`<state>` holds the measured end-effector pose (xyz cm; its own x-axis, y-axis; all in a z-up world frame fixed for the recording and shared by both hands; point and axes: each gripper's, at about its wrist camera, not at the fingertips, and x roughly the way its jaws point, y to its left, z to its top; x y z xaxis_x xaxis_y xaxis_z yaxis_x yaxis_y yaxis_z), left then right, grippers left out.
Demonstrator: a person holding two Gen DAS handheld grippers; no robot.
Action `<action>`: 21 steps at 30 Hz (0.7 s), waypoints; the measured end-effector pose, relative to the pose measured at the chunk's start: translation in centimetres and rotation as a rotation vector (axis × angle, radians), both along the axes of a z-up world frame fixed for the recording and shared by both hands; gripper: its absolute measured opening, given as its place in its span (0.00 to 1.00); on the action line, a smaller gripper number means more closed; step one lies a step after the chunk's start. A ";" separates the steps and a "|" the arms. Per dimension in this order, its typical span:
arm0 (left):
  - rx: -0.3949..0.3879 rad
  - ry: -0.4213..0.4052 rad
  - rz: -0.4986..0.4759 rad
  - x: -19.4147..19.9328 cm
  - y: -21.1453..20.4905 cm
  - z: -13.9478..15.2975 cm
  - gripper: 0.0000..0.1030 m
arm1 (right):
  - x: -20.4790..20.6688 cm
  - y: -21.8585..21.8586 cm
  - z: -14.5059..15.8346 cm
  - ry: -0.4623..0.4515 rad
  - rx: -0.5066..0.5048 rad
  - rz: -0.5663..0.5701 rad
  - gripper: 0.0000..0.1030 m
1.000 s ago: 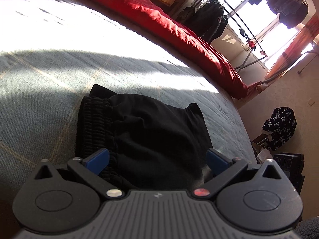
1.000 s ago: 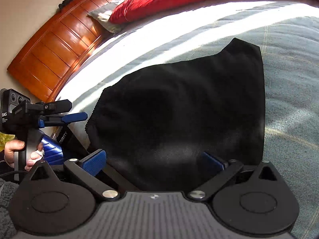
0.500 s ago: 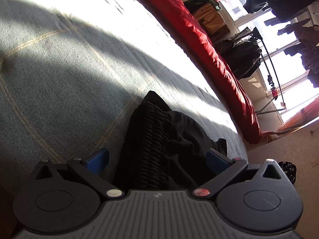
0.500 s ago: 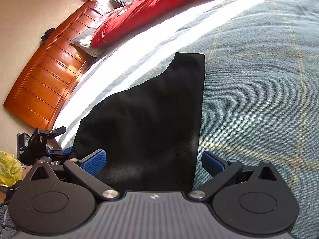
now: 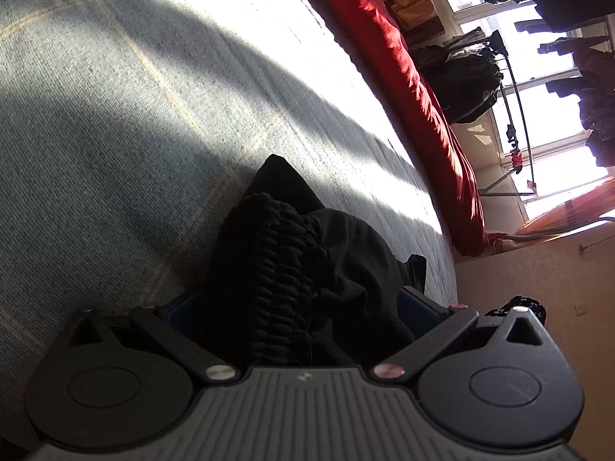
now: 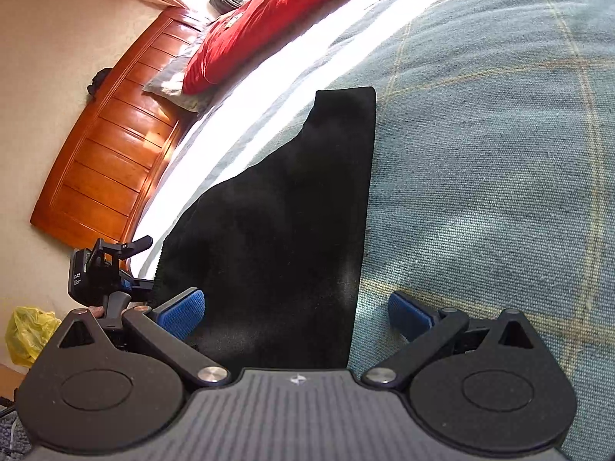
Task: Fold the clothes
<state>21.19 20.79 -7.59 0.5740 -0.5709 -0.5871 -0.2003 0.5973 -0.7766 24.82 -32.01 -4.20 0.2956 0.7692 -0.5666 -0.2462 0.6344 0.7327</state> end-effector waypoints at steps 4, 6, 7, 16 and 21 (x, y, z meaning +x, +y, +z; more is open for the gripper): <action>-0.033 0.059 -0.086 -0.8 -0.4 0.0 0.99 | -0.4 0.1 0.2 -0.006 -0.018 -0.001 1.00; -0.045 0.072 -0.115 -1.2 -0.3 -0.2 0.99 | -0.7 0.1 0.2 -0.005 -0.021 -0.006 1.00; -0.050 0.076 -0.127 -1.1 -0.2 -0.3 0.99 | -0.7 0.0 0.1 -0.003 -0.020 -0.011 1.00; -0.047 0.067 -0.309 4.8 -0.4 -0.8 1.00 | 0.2 1.8 0.4 -0.016 -0.078 -0.049 1.00; -0.120 0.076 -0.401 4.1 0.4 -1.0 1.00 | -0.1 2.5 0.0 -0.005 -0.069 -0.127 1.00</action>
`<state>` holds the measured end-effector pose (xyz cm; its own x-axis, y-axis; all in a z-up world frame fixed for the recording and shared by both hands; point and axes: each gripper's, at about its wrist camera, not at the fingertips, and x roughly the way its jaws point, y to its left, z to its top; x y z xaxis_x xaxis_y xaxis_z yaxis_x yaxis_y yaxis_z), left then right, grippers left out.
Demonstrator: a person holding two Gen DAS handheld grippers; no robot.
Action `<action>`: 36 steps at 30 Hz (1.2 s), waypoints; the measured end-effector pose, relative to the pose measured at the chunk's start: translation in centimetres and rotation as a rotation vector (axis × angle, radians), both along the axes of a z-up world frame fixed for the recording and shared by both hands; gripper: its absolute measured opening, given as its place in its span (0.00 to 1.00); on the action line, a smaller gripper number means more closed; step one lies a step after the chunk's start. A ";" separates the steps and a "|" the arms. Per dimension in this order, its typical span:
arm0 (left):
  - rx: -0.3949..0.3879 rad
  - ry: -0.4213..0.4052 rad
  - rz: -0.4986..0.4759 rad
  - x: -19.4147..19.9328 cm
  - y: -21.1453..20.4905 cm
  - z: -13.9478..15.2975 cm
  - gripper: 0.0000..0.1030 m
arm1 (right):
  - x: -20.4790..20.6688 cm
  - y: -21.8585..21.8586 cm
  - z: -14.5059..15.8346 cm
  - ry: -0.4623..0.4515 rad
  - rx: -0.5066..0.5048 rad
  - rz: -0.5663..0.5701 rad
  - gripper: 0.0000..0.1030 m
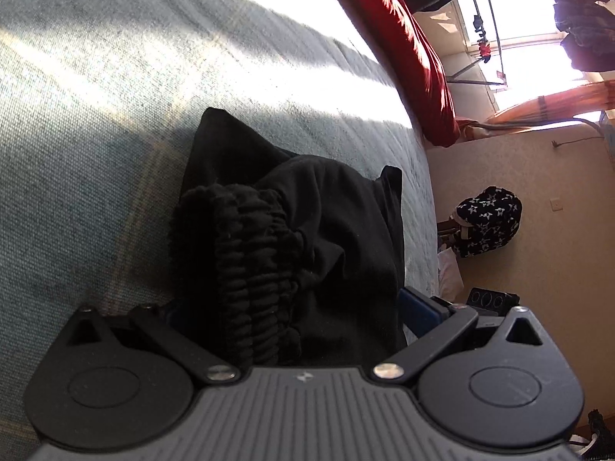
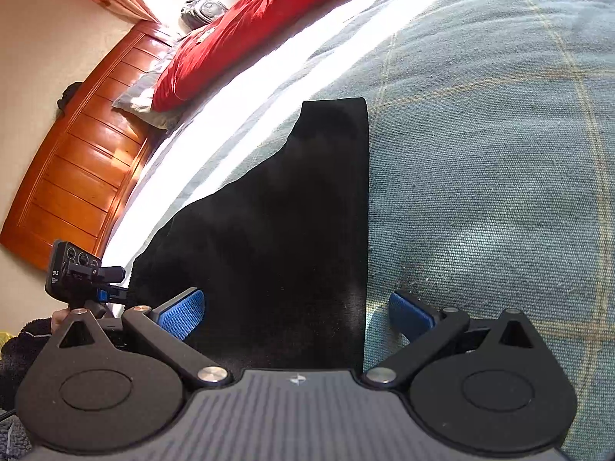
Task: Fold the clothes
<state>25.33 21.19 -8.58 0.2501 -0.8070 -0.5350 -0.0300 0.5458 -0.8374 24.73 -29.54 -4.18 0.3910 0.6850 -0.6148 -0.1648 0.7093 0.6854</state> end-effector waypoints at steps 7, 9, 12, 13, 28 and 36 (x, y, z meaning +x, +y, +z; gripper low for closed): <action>-0.063 0.006 -0.079 0.5 0.4 -1.0 1.00 | 1.2 0.7 -0.6 0.049 0.086 -0.014 1.00; -0.077 0.011 -0.079 1.3 0.3 -1.2 1.00 | 3.1 1.4 -1.0 0.058 0.114 0.006 1.00; -0.077 -0.012 -0.072 1.0 0.3 -1.1 1.00 | 5.5 2.1 -1.6 0.087 0.154 0.055 1.00; -0.078 -0.030 -0.059 0.6 0.4 -1.0 1.00 | 6.0 2.2 -1.7 0.096 0.164 0.074 1.00; 0.033 -0.125 0.149 -1.6 -0.4 -0.3 1.00 | 6.9 1.1 -2.0 0.165 0.249 0.324 1.00; 0.035 -0.160 0.158 -2.1 -0.4 -0.3 1.00 | 7.0 2.2 -1.7 0.155 0.229 0.327 1.00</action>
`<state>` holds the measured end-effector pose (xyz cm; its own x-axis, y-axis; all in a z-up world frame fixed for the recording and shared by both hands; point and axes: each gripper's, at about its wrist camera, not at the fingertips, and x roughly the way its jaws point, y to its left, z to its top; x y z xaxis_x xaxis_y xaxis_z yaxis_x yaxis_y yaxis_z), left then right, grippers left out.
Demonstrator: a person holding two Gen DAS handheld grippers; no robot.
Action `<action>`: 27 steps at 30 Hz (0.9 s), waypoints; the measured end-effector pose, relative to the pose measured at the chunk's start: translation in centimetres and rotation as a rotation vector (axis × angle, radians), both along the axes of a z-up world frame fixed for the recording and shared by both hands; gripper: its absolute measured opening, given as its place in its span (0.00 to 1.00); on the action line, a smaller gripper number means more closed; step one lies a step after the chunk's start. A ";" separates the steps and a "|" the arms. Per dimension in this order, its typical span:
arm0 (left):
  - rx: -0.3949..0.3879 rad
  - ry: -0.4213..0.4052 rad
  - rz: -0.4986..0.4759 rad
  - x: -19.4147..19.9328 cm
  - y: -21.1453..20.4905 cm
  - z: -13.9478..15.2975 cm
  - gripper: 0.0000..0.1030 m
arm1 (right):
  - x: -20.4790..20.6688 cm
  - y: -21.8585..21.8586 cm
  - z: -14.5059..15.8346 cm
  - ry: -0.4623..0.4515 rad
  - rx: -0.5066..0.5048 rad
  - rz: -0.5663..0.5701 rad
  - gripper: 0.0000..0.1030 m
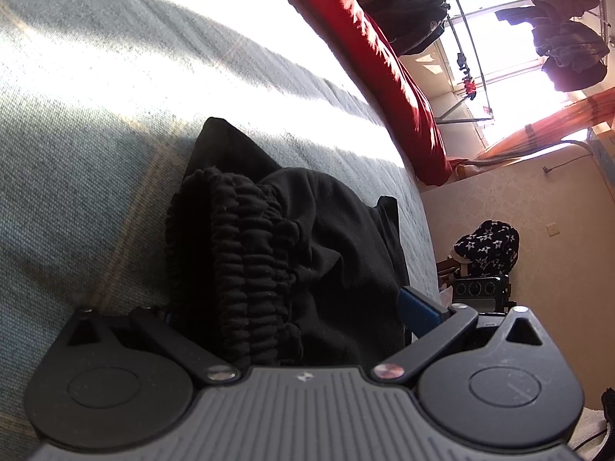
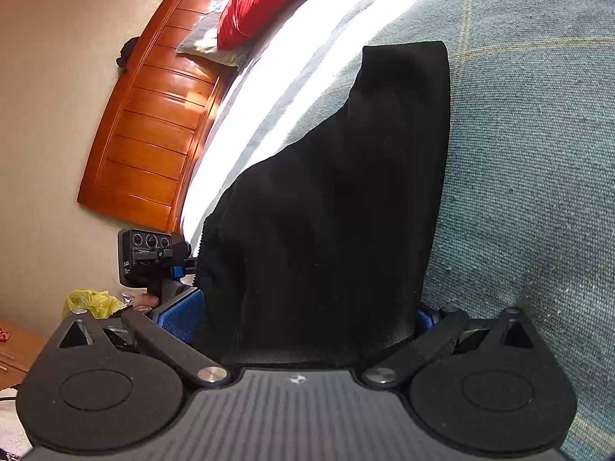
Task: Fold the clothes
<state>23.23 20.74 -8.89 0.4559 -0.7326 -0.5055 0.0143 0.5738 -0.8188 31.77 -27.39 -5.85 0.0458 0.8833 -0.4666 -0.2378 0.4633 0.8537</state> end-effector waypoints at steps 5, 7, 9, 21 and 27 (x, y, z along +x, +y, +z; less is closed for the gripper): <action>-0.021 0.009 -0.038 0.4 0.4 0.0 1.00 | 0.3 1.0 0.5 0.005 -0.029 -0.001 1.00; -0.035 0.033 -0.065 1.1 0.6 -0.2 1.00 | 0.7 1.6 0.5 0.002 -0.033 -0.007 1.00; -0.043 0.057 -0.090 2.0 0.6 -0.3 1.00 | 1.1 2.2 0.4 -0.003 -0.034 -0.017 1.00; -0.092 0.102 -0.008 0.6 0.5 -0.7 1.00 | 1.2 2.2 -1.3 0.043 0.088 -0.051 1.00; -0.094 0.044 0.008 -1.2 0.7 -0.6 1.00 | 0.3 1.1 -1.6 0.037 0.137 -0.004 1.00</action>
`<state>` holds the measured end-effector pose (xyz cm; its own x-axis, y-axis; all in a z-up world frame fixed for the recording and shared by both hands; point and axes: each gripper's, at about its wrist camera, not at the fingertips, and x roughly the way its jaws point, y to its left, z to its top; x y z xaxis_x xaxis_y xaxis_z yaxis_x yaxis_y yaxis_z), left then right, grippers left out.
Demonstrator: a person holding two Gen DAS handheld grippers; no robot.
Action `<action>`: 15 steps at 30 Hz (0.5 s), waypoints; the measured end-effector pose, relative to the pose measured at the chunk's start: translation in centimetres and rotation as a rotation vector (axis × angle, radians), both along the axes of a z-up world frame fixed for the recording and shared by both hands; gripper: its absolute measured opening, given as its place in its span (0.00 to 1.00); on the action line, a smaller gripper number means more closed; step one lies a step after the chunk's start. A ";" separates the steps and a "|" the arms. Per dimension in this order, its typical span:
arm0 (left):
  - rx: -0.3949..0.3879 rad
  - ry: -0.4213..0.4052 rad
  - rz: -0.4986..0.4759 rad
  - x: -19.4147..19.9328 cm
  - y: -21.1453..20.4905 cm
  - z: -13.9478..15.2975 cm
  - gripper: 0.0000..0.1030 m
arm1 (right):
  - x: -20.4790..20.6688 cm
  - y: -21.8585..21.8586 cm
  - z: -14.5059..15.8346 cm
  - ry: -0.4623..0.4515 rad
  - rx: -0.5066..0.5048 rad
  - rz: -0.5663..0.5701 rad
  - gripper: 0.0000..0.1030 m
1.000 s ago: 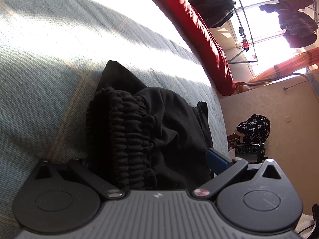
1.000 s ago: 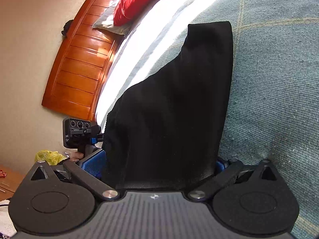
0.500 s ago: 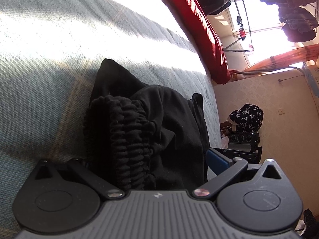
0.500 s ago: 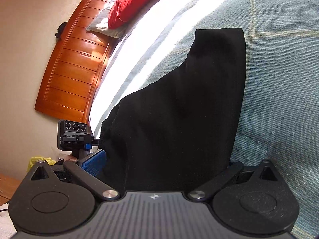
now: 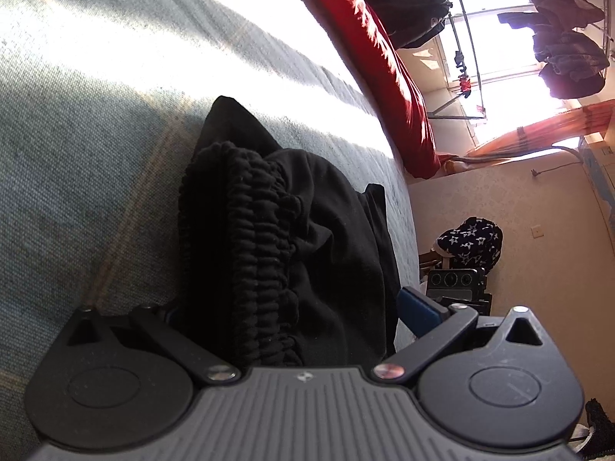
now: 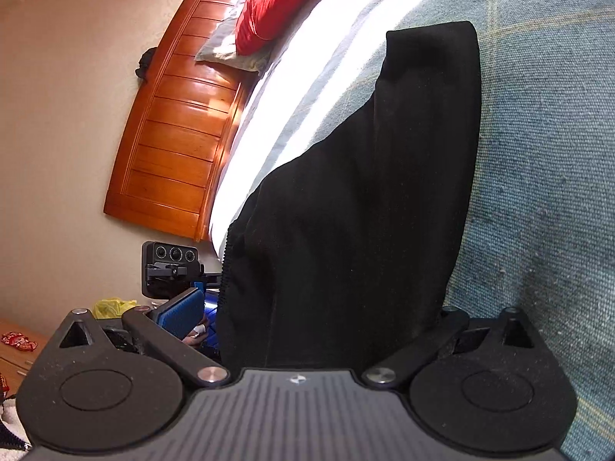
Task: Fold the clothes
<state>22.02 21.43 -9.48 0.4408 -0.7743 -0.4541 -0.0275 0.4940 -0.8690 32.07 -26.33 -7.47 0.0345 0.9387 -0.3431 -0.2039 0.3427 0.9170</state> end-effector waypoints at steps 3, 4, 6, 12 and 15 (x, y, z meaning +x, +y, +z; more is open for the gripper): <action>0.004 0.022 0.033 0.9 -0.3 -0.2 1.00 | 0.9 0.3 -0.4 0.032 0.025 -0.027 1.00; 0.021 0.036 0.029 1.2 -0.6 0.0 1.00 | 1.1 0.8 -0.3 0.029 0.016 -0.020 1.00; 0.040 0.041 0.022 1.0 -0.8 0.4 1.00 | 0.8 1.4 0.2 -0.001 -0.016 0.007 1.00; 0.034 0.052 0.065 0.2 -0.9 0.4 1.00 | 0.3 0.5 -0.2 0.044 0.046 -0.001 1.00; 0.036 0.046 0.064 0.2 -1.2 1.1 0.99 | 0.4 1.5 0.9 0.046 0.052 0.006 1.00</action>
